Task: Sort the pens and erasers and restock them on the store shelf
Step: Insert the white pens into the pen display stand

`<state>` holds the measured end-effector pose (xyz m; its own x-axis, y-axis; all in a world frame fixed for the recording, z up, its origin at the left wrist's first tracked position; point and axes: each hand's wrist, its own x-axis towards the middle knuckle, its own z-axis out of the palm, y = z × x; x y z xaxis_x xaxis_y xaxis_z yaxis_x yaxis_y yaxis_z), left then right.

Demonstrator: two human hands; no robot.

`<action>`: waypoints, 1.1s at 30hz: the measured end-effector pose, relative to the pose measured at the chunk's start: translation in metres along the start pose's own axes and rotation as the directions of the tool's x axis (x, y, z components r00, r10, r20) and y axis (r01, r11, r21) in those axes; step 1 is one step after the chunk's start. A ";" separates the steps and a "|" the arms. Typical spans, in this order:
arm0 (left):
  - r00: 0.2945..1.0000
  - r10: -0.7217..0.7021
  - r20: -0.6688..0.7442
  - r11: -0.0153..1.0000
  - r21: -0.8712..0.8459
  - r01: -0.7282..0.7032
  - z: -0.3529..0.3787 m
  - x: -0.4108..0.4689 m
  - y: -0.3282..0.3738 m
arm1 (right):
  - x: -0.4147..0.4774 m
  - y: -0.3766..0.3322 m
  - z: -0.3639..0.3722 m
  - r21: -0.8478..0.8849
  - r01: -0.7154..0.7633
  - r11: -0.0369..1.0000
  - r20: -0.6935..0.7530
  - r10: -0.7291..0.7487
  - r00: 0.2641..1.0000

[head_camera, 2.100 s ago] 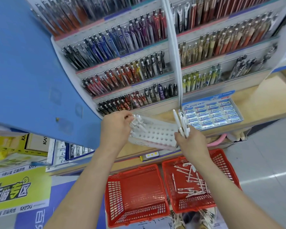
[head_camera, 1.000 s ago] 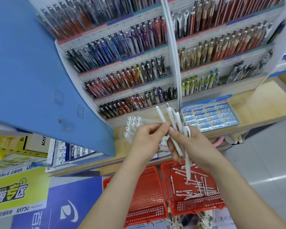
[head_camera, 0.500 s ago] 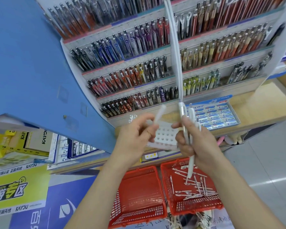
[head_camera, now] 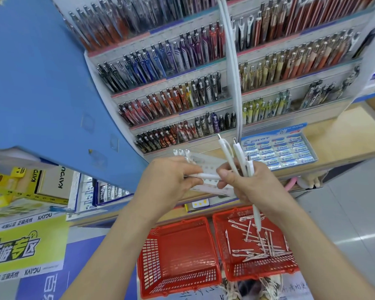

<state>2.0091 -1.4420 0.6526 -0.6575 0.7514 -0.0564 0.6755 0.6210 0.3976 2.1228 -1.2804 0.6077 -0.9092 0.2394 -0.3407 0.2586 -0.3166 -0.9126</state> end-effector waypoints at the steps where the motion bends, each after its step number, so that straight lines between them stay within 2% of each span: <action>1: 1.000 0.014 0.008 1.000 0.021 -0.014 0.000 0.001 0.003 | 0.000 0.001 0.002 -0.021 0.002 1.000 -0.006 -0.002 1.000; 3: 0.999 -0.037 0.004 0.998 -0.048 0.037 -0.002 0.002 0.003 | 0.002 0.004 0.005 -0.035 0.007 0.999 -0.070 -0.009 0.997; 5: 0.984 -0.176 0.001 0.958 -0.228 0.171 -0.008 0.005 -0.003 | 0.003 0.010 0.002 0.001 0.015 1.000 -0.158 -0.014 0.987; 7: 0.952 -0.303 0.036 0.853 -0.436 0.288 -0.016 0.007 -0.012 | 0.003 0.013 -0.003 0.060 0.016 0.998 -0.201 -0.003 0.980; 9: 0.926 -0.365 0.100 0.691 -0.637 0.341 -0.020 0.007 -0.017 | 0.004 0.016 -0.005 0.087 0.011 0.996 -0.202 0.007 0.979; 11: 0.908 -0.395 0.140 0.583 -0.726 0.365 -0.020 0.007 -0.018 | 0.004 0.019 -0.004 0.100 0.008 0.995 -0.194 0.012 0.981; 13: 0.898 -0.406 0.168 0.556 -0.735 0.388 -0.018 0.007 -0.018 | 0.005 0.022 -0.002 0.127 -0.003 0.992 -0.185 0.027 0.982; 15: 0.888 -0.427 0.168 0.559 -0.723 0.406 -0.016 0.010 -0.017 | 0.007 0.026 0.000 0.161 -0.018 0.987 -0.192 0.050 0.980; 18: 0.878 -0.469 0.094 0.583 -0.714 0.388 -0.015 0.015 -0.018 | 0.010 0.029 0.001 0.170 -0.031 0.985 -0.210 0.067 0.975; 20: 0.863 -0.504 -0.016 0.616 -0.708 0.347 -0.015 0.022 -0.023 | 0.014 0.030 -0.001 0.167 -0.046 0.985 -0.257 0.088 0.962; 22: 0.843 -0.515 -0.157 0.716 -0.619 0.322 -0.015 0.032 -0.033 | 0.017 0.031 -0.006 0.232 -0.075 0.970 -0.300 0.145 0.943; 24: 0.859 -0.452 -0.239 0.834 -0.455 0.311 -0.011 0.042 -0.038 | 0.019 0.032 -0.013 0.317 -0.094 0.944 -0.296 0.193 0.935; 27: 0.920 -0.294 -0.259 0.947 -0.209 0.244 0.004 0.053 -0.033 | 0.017 0.034 -0.019 0.354 -0.092 0.931 -0.265 0.195 0.944; 30: 0.956 -0.148 -0.252 0.987 0.025 0.159 0.020 0.060 -0.031 | 0.014 0.035 -0.020 0.332 -0.096 0.938 -0.243 0.184 0.952; 33: 0.966 -0.092 -0.242 0.986 0.115 0.123 0.031 0.064 -0.032 | 0.013 0.037 -0.020 0.306 -0.098 0.947 -0.223 0.172 0.960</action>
<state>1.9553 -1.4070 0.6078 -0.7781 0.6145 0.1300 0.6234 0.7303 0.2792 2.1271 -1.2707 0.5650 -0.7551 0.3802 -0.5341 0.2345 -0.6042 -0.7616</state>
